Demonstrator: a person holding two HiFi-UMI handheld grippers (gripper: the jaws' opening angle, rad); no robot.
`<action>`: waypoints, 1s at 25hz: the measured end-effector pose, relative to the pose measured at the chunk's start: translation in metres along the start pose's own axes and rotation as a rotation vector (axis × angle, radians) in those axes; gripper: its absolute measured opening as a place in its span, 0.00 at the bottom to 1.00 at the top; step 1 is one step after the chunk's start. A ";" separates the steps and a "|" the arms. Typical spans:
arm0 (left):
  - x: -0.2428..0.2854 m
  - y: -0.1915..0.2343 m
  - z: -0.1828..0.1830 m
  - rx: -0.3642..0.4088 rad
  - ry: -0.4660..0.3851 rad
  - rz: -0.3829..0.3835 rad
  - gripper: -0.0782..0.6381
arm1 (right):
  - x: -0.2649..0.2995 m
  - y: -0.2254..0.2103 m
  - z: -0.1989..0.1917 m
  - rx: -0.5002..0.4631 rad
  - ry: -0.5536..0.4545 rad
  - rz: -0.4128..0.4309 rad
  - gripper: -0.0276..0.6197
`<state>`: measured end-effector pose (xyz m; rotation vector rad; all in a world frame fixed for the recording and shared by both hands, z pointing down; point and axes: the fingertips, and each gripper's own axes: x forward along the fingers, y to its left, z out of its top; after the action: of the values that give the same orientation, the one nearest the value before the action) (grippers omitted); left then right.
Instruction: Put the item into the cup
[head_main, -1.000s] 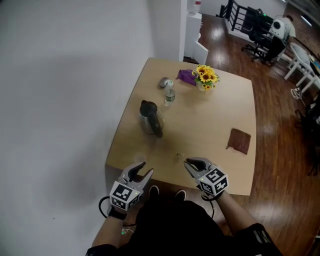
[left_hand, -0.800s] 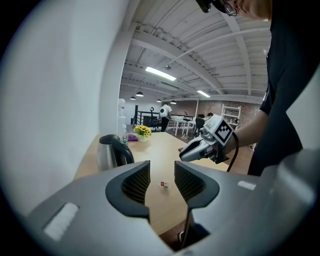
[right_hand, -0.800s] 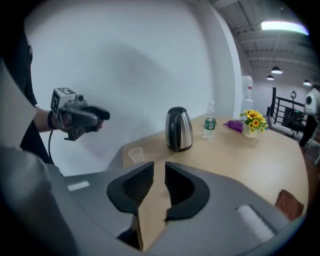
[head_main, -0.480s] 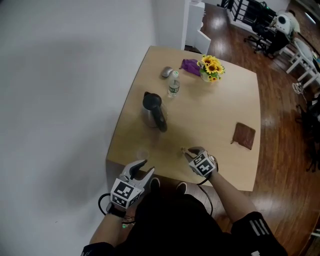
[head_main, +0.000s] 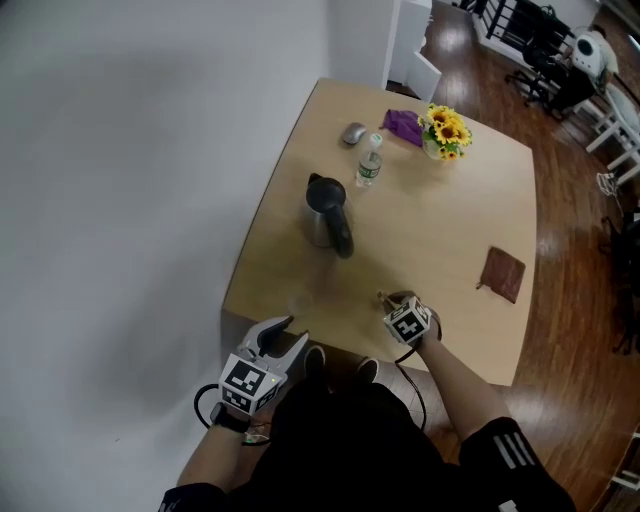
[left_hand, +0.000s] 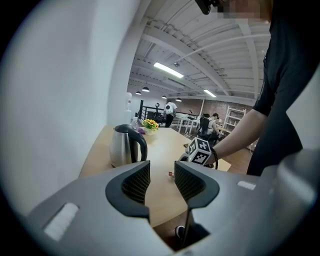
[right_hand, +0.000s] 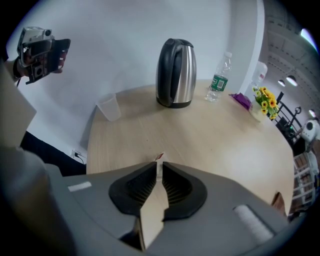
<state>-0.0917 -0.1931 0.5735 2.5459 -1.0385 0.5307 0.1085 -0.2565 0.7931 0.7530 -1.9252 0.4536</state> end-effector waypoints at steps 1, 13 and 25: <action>-0.002 0.001 0.000 -0.001 -0.001 0.002 0.31 | 0.002 -0.001 -0.002 0.007 0.009 -0.007 0.10; -0.026 0.026 0.000 -0.016 -0.027 0.032 0.31 | -0.043 0.024 0.071 0.049 -0.173 0.020 0.06; -0.055 0.046 -0.017 -0.037 -0.053 0.058 0.31 | -0.058 0.130 0.185 -0.136 -0.333 0.162 0.06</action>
<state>-0.1646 -0.1836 0.5711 2.5170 -1.1334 0.4576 -0.0833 -0.2537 0.6590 0.6148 -2.3150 0.3043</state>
